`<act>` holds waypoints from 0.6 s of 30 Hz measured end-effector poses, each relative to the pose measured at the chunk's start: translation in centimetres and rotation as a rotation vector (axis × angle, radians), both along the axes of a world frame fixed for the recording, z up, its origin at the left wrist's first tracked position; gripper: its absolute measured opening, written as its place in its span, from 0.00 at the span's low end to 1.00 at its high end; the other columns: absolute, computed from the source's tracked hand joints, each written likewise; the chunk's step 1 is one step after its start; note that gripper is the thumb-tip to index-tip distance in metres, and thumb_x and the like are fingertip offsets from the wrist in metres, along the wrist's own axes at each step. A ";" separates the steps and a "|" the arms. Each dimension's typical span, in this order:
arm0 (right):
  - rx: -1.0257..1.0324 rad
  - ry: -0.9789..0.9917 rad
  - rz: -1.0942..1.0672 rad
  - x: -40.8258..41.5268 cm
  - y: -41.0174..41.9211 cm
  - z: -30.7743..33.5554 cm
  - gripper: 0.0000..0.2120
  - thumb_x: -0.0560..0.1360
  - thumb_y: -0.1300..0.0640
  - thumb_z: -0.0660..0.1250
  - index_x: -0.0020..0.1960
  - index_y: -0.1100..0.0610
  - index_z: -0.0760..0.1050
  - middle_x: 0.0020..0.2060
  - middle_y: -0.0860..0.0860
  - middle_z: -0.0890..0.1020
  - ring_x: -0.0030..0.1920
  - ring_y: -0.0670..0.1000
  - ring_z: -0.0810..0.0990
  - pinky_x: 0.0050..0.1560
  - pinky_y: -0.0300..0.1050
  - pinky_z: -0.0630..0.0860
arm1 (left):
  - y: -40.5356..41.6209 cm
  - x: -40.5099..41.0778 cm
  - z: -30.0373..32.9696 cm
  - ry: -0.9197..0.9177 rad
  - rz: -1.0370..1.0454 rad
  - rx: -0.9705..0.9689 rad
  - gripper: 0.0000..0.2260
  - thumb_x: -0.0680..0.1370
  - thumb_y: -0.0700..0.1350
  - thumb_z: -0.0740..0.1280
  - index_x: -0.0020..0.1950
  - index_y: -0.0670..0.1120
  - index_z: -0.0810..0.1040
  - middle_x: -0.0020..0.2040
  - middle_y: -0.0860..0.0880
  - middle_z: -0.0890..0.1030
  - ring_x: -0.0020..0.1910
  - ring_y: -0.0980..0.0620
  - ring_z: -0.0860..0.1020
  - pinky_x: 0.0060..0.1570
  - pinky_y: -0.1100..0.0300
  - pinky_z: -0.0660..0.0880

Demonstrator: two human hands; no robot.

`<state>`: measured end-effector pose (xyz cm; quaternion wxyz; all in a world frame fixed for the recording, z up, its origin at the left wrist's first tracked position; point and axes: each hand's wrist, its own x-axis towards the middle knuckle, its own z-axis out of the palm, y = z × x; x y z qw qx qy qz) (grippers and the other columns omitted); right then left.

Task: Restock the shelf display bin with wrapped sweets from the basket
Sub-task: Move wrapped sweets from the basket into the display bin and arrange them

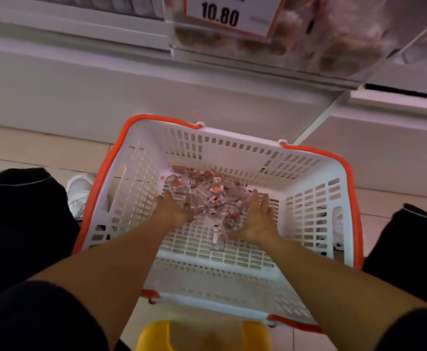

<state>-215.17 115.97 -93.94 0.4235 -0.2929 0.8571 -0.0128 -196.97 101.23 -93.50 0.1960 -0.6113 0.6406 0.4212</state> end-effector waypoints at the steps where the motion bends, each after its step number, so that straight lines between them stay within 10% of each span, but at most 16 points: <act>1: -0.014 -0.009 -0.032 -0.1 -0.7 -0.4 0.71 0.59 0.38 0.81 0.78 0.47 0.29 0.78 0.52 0.32 0.79 0.62 0.38 0.76 0.59 0.52 | 0.1 -0.8 -0.8 0.025 0.065 0.000 0.47 0.73 0.61 0.71 0.79 0.40 0.50 0.78 0.37 0.55 0.74 0.37 0.63 0.69 0.49 0.66; 5: 0.035 0.053 0.057 0.5 -2.1 -2.1 0.64 0.65 0.39 0.78 0.80 0.55 0.35 0.79 0.55 0.37 0.78 0.63 0.41 0.74 0.59 0.57 | 1.0 -2.4 -2.9 -0.002 0.134 -0.068 0.43 0.71 0.68 0.68 0.74 0.40 0.64 0.74 0.37 0.63 0.72 0.42 0.65 0.71 0.55 0.58; 11: -0.036 0.200 0.117 1.0 -2.5 -2.2 0.51 0.60 0.39 0.81 0.71 0.57 0.58 0.68 0.56 0.62 0.69 0.63 0.61 0.61 0.55 0.72 | 1.5 -2.7 -3.4 0.217 0.391 0.007 0.28 0.67 0.49 0.79 0.60 0.37 0.74 0.55 0.38 0.80 0.54 0.39 0.80 0.57 0.46 0.78; 18: -0.141 0.001 -0.194 1.3 -3.1 -2.7 0.33 0.63 0.54 0.81 0.63 0.59 0.71 0.59 0.57 0.78 0.60 0.59 0.77 0.58 0.54 0.78 | 3.0 -3.5 -3.8 0.410 0.690 0.062 0.19 0.68 0.39 0.79 0.51 0.45 0.73 0.52 0.42 0.81 0.52 0.42 0.81 0.56 0.46 0.78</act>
